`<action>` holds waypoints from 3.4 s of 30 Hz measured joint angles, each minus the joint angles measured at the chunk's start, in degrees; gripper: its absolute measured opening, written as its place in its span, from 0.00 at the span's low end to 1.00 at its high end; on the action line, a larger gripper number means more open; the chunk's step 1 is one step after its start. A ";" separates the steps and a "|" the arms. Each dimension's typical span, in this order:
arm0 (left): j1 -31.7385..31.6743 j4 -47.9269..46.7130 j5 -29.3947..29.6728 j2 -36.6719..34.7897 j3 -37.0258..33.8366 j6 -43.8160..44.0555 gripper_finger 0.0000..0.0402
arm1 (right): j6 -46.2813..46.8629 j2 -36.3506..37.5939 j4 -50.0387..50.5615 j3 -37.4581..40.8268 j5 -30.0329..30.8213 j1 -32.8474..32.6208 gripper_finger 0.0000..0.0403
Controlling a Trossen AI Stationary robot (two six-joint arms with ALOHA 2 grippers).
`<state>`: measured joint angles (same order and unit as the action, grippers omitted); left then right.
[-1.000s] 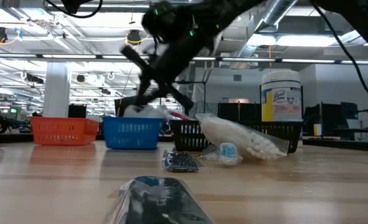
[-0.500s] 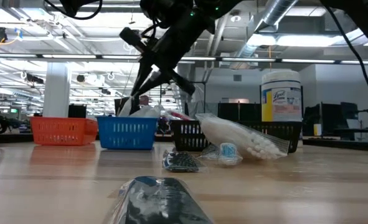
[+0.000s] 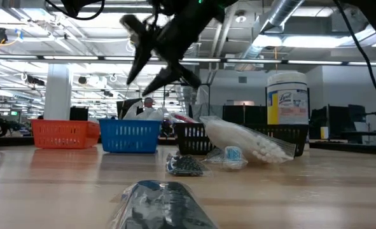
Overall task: Pick & Place Travel size toiletries
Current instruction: Put the nail clippers into the orange bin
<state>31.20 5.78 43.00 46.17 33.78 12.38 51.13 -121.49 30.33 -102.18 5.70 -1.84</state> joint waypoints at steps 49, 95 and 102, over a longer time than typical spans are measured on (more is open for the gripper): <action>-0.90 -0.13 -0.02 0.00 0.00 0.15 0.79 | 11.63 31.36 19.66 37.14 39.68 -43.80 0.48; -7.61 -2.19 -42.84 23.54 5.79 4.52 0.60 | -0.71 36.08 -23.30 56.07 26.76 -36.80 0.37; -8.26 1.49 -41.83 28.44 5.86 4.57 0.41 | 2.08 30.55 -24.65 56.11 21.88 -34.50 0.32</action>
<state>22.94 7.27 1.17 74.62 39.64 16.95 53.21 -90.93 5.68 -46.06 27.59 -36.34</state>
